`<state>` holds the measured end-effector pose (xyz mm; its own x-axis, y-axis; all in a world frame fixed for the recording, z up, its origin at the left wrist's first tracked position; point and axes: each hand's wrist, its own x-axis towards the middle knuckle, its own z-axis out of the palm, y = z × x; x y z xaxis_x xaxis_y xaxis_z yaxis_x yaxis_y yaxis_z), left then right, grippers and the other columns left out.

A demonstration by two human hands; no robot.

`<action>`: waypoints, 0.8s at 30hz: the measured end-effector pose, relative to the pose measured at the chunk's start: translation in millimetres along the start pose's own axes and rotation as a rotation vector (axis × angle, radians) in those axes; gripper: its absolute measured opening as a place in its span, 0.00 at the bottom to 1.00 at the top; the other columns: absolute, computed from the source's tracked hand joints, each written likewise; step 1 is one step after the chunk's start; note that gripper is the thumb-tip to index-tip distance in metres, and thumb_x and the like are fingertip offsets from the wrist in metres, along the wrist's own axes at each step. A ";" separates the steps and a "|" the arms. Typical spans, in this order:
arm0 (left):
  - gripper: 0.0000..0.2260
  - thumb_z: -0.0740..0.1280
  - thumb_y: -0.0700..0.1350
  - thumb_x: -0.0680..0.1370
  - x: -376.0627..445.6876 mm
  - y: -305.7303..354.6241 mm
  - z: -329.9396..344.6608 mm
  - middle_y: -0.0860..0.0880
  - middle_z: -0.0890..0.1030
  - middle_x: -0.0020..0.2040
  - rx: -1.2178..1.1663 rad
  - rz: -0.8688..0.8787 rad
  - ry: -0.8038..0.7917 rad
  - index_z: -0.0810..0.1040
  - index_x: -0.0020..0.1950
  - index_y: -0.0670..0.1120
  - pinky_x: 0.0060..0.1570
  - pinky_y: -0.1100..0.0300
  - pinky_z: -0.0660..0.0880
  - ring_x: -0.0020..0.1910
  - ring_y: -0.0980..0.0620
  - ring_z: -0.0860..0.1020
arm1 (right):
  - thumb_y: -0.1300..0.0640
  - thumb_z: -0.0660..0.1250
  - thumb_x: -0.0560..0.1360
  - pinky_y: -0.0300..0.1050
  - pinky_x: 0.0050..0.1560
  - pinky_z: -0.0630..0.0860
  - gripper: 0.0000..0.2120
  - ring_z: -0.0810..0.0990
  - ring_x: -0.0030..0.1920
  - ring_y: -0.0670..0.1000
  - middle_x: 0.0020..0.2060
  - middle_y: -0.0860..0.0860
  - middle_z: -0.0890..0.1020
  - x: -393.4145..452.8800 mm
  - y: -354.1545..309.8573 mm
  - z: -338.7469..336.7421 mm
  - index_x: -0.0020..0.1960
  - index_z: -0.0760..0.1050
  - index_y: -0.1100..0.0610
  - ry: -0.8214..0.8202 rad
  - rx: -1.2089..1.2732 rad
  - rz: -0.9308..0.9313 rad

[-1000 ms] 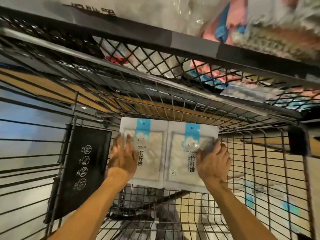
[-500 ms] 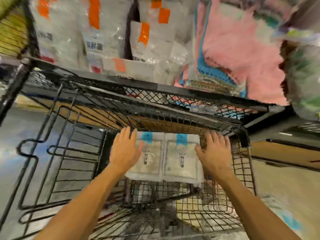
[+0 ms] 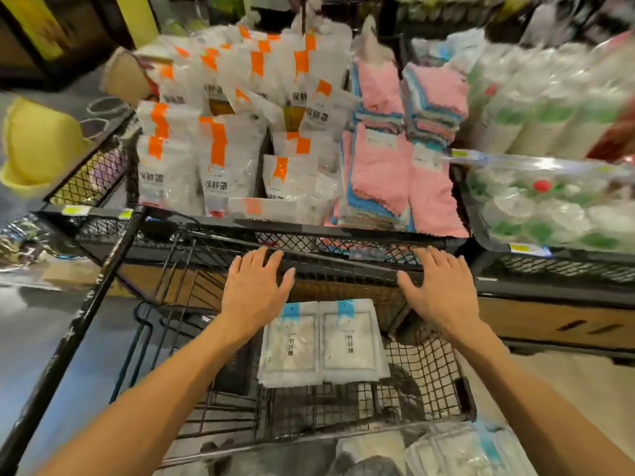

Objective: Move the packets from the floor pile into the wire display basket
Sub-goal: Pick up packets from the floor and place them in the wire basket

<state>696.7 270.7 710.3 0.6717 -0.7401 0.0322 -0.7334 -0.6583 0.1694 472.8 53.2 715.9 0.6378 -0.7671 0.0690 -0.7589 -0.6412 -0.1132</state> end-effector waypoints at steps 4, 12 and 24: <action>0.26 0.56 0.60 0.84 -12.4 14.5 -34.0 0.43 0.68 0.78 -0.016 0.122 0.031 0.68 0.79 0.49 0.77 0.46 0.58 0.77 0.44 0.65 | 0.37 0.62 0.80 0.61 0.79 0.57 0.31 0.69 0.75 0.58 0.73 0.55 0.74 -43.1 3.2 -36.6 0.77 0.69 0.54 0.028 0.004 0.090; 0.26 0.57 0.61 0.84 -51.8 59.6 -54.0 0.43 0.71 0.76 -0.090 0.425 0.009 0.68 0.78 0.50 0.76 0.45 0.62 0.75 0.42 0.68 | 0.38 0.57 0.82 0.61 0.79 0.55 0.29 0.68 0.76 0.56 0.75 0.54 0.72 -172.7 14.5 -85.3 0.77 0.69 0.53 0.105 0.049 0.390; 0.28 0.52 0.63 0.83 -158.8 200.4 -34.6 0.43 0.72 0.75 -0.182 0.872 -0.086 0.71 0.77 0.48 0.74 0.43 0.66 0.74 0.42 0.69 | 0.38 0.59 0.82 0.57 0.77 0.59 0.30 0.69 0.74 0.60 0.74 0.54 0.74 -387.5 96.3 -121.3 0.78 0.67 0.54 0.192 0.048 0.884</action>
<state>446.7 261.0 773.2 -0.1320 -0.9798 0.1503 -0.9469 0.1695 0.2733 136.7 286.3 798.5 -0.2107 -0.9723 0.1011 -0.9527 0.1811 -0.2439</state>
